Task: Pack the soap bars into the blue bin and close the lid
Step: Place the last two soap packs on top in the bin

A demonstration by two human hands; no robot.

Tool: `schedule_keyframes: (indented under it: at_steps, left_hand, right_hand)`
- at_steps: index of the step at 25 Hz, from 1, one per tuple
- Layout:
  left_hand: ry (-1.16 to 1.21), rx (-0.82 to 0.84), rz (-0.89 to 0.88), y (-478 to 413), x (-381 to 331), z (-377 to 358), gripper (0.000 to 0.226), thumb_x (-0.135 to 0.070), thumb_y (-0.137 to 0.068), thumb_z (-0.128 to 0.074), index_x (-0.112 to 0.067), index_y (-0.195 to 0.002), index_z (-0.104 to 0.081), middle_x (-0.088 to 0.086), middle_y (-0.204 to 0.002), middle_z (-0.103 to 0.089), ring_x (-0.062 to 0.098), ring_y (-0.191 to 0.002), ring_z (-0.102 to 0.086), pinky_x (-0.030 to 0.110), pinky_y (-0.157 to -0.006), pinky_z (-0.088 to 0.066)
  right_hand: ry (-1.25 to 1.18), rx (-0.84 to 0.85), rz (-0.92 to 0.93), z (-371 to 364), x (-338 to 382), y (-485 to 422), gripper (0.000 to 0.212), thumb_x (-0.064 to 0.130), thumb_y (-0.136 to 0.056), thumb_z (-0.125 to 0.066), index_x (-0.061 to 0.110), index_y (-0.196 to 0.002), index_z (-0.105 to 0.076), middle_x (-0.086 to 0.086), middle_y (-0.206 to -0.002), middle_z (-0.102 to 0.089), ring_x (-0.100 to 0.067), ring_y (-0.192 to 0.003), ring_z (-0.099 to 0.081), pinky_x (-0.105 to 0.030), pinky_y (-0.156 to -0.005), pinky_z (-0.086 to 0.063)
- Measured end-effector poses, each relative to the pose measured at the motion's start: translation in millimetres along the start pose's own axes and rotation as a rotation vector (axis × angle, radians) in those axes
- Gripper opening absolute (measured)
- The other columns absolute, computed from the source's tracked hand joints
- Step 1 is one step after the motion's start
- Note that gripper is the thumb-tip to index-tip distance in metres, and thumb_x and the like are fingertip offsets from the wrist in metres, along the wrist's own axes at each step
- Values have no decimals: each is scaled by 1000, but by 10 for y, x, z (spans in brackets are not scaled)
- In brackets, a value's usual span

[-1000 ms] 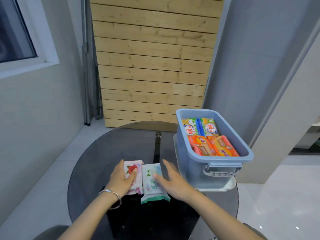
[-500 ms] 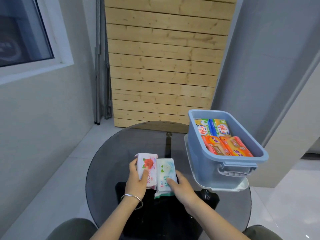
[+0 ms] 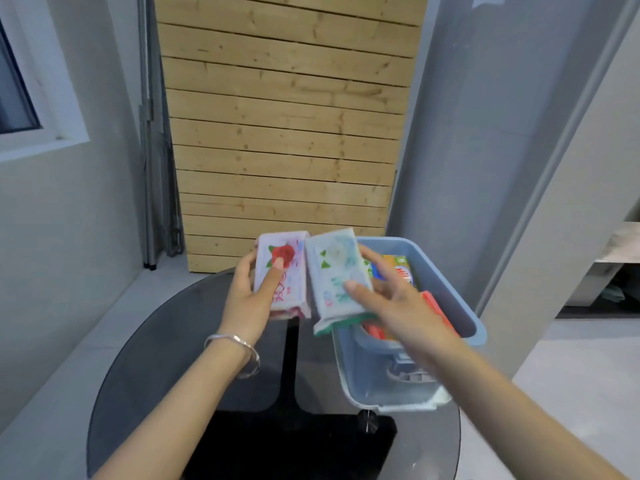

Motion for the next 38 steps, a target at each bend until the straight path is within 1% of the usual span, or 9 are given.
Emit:
schedule_keyframes:
  at_steps: [6,12,15,19,22,27,32,36,38]
  left_hand:
    - [27,-9,-11,-370,-155,-460,32,-32,-85,-61,-25,-114,-50,-5,-93,-64,6,-73,-67,31,-52,-59]
    - [-14,62,-19,-564,-88,-716,28,-27,-84,-62,-31,-110,-50,-6,-94,-66,0,-60,-69,23,-38,-51]
    - [-131,165,-78,-649,-122,-937,29,-26,-84,-63,-29,-111,-55,-9,-94,-67,-3,-63,-68,18,-44,-51]
    - [-305,543,-130,-573,-94,-1528,24,-24,-83,-65,-31,-106,-63,-7,-98,-69,-5,-75,-64,14,-65,-52]
    - [-597,851,-157,-384,113,-1920,24,-34,-83,-64,-30,-107,-68,-11,-103,-71,3,-90,-66,20,-81,-53]
    - [-1169,546,-549,-726,-13,-1844,35,-45,-94,-35,-29,-110,-63,-9,-113,-66,13,-106,-54,29,-96,-37]
    - [-1422,682,-276,-856,488,-1690,46,-42,-97,-16,-30,-131,-44,-5,-139,-51,16,-131,-40,38,-114,-11]
    - [-1089,563,-277,-825,438,-1599,57,-50,-94,-30,-36,-146,-11,-19,-155,-10,-2,-141,-1,27,-118,-2]
    - [-598,413,-117,-700,417,-1426,61,-42,-84,-59,-38,-135,-25,-29,-137,-33,-22,-116,-31,1,-100,-27]
  right_hand:
    - [420,0,5,1184,163,-829,24,16,-83,-70,13,-107,-67,-2,-93,-73,-7,-78,-70,-18,-60,-55]
    - [722,313,-133,1313,-397,-1301,14,30,-85,-67,25,-96,-75,9,-94,-74,-2,-89,-67,-14,-77,-52]
    - [996,354,20,1213,-462,-1399,22,31,-87,-65,16,-99,-76,7,-100,-69,-2,-96,-58,-25,-92,-43]
    - [755,142,123,1365,-404,-1368,18,14,-92,-59,7,-99,-73,-8,-107,-69,-25,-105,-60,-38,-94,-47]
    - [482,-163,163,1602,-277,-1251,20,12,-96,-51,13,-95,-70,-2,-101,-69,-17,-99,-61,-15,-87,-44]
    - [671,15,153,1483,-304,-1079,19,25,-93,-56,19,-100,-72,5,-105,-70,1,-99,-60,-6,-83,-39]
    - [685,38,118,1486,-370,-966,26,28,-94,-53,23,-116,-66,10,-122,-60,3,-116,-50,-6,-97,-34]
    - [316,-247,-68,1705,-512,-791,39,27,-91,-59,26,-129,-53,8,-134,-54,-4,-118,-50,-10,-87,-42]
    - [-40,-229,-304,1695,-751,-664,45,30,-86,-63,20,-129,-57,-1,-127,-63,-17,-109,-63,-21,-81,-51]
Point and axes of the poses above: each hand's wrist, its own y-axis away from the middle knuckle, its own z-axis out of the back of the hand, x = y × z, the point moved 8 cm from there along -y, towards the middle knuckle
